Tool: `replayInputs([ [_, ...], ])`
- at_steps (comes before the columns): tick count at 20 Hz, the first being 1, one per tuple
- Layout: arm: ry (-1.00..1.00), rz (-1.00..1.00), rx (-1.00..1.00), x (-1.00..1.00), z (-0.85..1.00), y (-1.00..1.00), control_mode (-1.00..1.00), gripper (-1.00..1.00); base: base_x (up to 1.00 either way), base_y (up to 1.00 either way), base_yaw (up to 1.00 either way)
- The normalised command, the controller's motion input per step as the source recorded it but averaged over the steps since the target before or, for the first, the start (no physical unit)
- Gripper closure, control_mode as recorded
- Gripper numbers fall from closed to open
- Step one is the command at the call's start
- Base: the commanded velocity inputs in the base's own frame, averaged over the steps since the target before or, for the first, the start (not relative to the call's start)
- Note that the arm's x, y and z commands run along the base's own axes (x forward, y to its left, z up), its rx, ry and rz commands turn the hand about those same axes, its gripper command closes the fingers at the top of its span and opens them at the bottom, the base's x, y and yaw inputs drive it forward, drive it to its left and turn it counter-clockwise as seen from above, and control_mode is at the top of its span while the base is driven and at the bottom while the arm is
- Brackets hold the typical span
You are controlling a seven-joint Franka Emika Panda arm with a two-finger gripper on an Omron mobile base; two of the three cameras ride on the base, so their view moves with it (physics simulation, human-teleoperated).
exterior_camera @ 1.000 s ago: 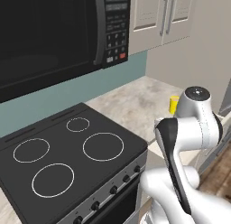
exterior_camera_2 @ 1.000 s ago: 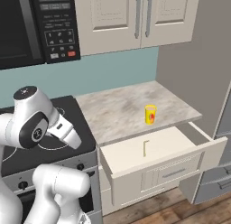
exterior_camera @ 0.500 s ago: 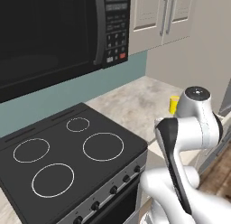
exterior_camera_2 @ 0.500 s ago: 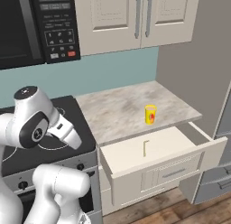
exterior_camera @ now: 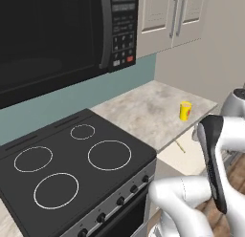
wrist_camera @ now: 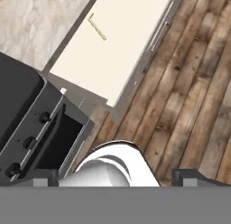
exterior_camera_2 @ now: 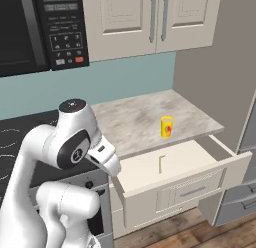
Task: Pick up the straw from the right drawer and put it inside the smoothie cup.
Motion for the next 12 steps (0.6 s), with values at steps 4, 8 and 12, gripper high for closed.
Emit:
replayInputs([
  [4,0.16,-0.14,0.06,0.01,-0.18,-1.00,-1.00,-1.00,0.00,0.00,0.00],
  [8,0.18,-0.25,0.00,0.34,-0.24,-1.00,-1.00,-1.00,0.00,0.00,0.00],
  [12,0.19,-0.28,0.00,0.50,-0.31,-1.00,-1.00,-1.00,0.00,0.00,0.00],
])
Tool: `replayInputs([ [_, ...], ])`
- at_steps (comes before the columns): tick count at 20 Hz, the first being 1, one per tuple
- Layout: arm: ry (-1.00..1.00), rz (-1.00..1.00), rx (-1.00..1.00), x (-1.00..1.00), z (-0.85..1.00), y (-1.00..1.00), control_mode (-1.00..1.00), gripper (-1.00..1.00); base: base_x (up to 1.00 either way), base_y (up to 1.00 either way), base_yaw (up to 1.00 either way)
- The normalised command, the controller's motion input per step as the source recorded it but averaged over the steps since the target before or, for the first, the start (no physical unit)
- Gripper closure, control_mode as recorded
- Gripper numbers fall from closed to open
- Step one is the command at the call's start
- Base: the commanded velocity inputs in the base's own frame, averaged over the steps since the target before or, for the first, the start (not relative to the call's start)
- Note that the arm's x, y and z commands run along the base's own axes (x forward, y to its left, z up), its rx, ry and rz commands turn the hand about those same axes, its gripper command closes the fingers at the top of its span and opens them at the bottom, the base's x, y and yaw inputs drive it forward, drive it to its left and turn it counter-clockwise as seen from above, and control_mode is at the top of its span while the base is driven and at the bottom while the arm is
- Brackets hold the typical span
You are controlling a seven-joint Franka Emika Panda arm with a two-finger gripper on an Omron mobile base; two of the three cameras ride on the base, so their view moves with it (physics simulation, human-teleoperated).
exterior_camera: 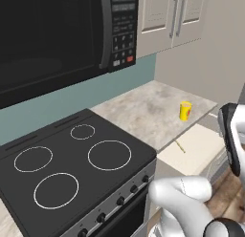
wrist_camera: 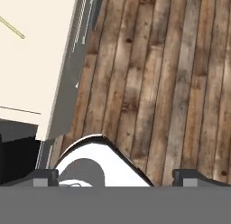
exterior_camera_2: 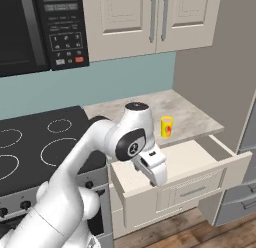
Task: Pick up the straw from the right drawer and put it inside the smoothie cup.
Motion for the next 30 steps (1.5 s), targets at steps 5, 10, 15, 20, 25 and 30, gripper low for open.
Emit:
replayInputs([
  [5,0.03,-0.13,0.00,0.52,-0.41,-0.79,-1.00,-1.00,0.00,0.00,0.00],
  [10,-0.04,0.00,0.00,0.30,-0.24,-0.47,-1.00,-1.00,0.00,0.00,0.00],
  [15,0.00,0.00,0.04,0.24,-0.11,-0.29,-1.00,-1.00,0.00,0.00,0.00],
  [20,0.00,0.00,0.12,0.12,-0.20,-0.14,-1.00,-1.00,0.00,0.00,0.00],
  [25,-0.01,-0.02,0.11,0.51,-0.42,0.01,-1.00,-1.00,0.00,0.00,0.00],
  [30,0.00,-0.06,0.03,0.76,-0.19,0.03,-1.00,-1.00,0.00,0.00,0.00],
])
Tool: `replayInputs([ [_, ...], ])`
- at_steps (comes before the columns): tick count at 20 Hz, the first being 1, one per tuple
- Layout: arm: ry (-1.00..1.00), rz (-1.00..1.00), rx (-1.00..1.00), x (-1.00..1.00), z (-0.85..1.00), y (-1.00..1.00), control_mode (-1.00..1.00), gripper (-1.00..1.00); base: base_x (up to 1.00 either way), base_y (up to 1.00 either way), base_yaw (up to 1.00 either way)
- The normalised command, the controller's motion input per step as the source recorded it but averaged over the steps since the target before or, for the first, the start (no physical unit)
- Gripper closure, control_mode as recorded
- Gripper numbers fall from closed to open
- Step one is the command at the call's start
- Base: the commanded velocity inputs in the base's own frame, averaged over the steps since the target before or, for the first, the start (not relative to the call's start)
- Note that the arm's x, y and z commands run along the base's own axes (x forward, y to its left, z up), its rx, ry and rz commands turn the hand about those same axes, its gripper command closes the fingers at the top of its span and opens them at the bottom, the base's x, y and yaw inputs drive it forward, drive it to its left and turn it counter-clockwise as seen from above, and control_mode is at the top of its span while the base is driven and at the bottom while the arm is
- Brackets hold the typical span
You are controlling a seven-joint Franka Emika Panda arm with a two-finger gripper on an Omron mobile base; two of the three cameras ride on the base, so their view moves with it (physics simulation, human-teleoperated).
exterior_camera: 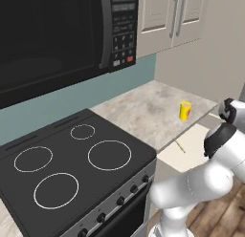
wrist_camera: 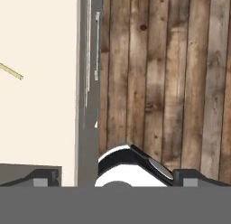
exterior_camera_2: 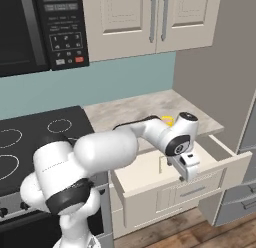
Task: Pick up the straw from the right drawer and put it inside the smoothie cup.
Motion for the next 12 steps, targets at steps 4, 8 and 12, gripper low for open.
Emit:
replayInputs([
  [4,0.00,-0.02,0.00,0.49,-0.25,0.00,-1.00,-1.00,0.00,0.00,0.00],
  [8,0.00,0.00,0.00,0.21,-0.45,0.00,-1.00,-1.00,0.00,0.00,0.00],
  [12,0.00,0.00,0.00,0.21,-0.34,0.00,-1.00,-1.00,0.00,0.00,0.00],
])
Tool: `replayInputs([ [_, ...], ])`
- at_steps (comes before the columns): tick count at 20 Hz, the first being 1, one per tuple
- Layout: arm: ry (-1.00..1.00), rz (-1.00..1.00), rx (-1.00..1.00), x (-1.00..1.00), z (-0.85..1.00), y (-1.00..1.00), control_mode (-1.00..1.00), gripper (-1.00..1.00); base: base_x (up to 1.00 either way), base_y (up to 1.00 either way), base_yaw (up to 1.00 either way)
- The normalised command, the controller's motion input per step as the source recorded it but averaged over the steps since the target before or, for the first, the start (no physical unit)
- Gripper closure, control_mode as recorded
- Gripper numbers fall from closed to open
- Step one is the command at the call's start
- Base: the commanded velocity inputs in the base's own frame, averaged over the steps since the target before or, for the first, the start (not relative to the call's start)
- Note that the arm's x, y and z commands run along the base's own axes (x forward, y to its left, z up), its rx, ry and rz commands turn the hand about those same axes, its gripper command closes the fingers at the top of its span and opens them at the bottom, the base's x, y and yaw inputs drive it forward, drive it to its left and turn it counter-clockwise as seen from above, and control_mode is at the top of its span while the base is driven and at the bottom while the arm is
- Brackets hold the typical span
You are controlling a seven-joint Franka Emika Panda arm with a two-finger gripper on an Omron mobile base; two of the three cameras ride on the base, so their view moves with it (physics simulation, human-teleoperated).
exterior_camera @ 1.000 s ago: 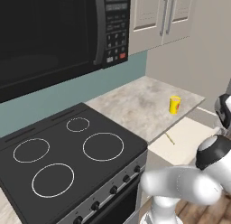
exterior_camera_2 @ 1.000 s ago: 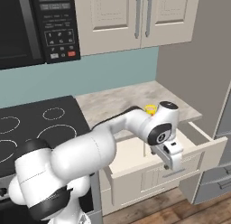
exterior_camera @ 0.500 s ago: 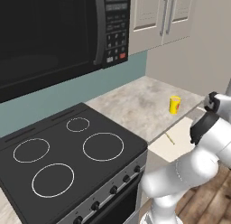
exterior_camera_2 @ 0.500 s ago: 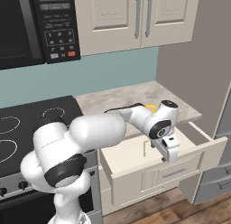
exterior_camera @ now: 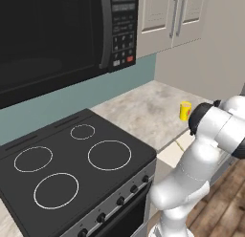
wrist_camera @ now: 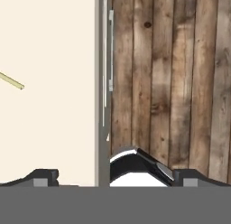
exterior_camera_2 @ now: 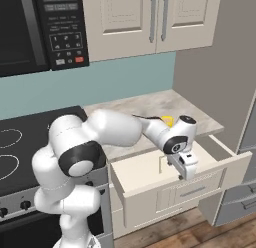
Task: Pick up the straw from the right drawer and put it inside the smoothie cup.
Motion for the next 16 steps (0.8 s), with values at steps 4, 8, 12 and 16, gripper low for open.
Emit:
replayInputs([
  [4,0.00,0.00,0.00,0.21,-0.32,0.00,-1.00,-1.00,0.00,0.00,0.00],
  [8,0.00,0.00,0.00,0.17,-0.34,0.00,-1.00,-1.00,0.00,0.00,0.00],
  [12,0.00,0.00,0.00,0.12,-0.40,0.00,-1.00,-1.00,0.00,0.00,0.00],
  [16,0.00,0.00,0.00,0.24,-0.34,0.00,-1.00,-1.00,0.00,0.00,0.00],
])
